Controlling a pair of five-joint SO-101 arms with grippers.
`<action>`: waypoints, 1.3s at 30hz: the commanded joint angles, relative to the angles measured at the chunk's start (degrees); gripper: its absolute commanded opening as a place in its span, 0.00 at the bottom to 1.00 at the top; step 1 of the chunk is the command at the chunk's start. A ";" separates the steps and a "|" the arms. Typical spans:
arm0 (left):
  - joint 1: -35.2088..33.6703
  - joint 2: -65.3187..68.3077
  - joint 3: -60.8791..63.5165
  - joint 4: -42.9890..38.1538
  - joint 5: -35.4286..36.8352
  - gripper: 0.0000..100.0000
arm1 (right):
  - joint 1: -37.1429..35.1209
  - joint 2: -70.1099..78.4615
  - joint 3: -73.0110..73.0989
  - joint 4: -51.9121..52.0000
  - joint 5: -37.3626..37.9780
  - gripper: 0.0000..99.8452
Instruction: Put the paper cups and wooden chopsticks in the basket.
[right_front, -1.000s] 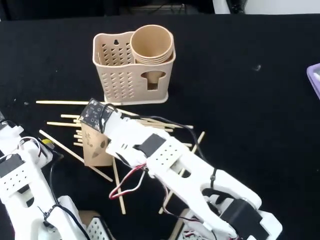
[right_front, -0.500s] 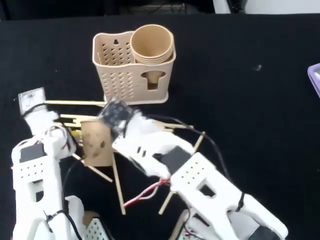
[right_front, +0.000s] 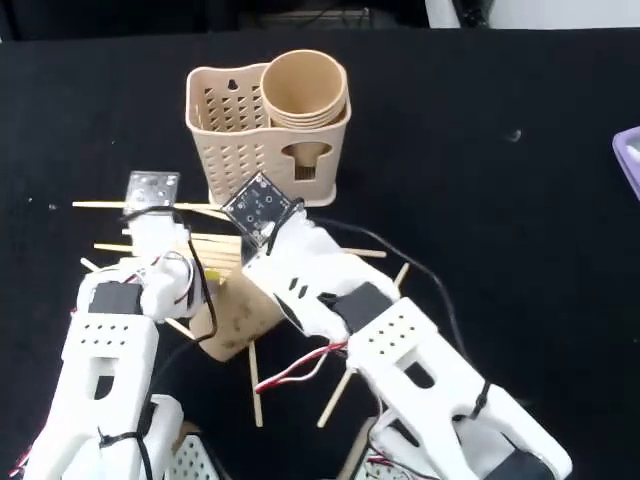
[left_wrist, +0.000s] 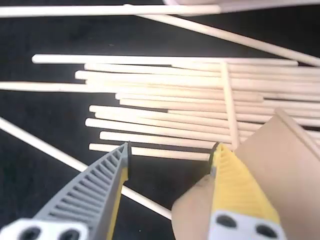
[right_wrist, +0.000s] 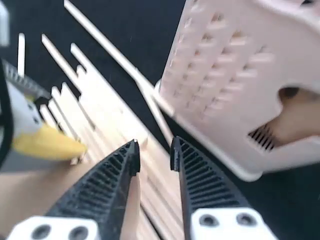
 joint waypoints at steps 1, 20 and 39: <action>0.75 0.00 -1.63 -0.70 -2.37 0.27 | 0.09 0.13 -8.04 11.60 -0.35 0.18; 1.10 0.00 -1.36 -0.35 -2.11 0.27 | -5.98 0.04 -13.67 25.41 -6.24 0.21; 1.19 0.00 -1.36 -0.44 -2.11 0.27 | -13.01 -6.99 -22.46 40.97 -8.26 0.22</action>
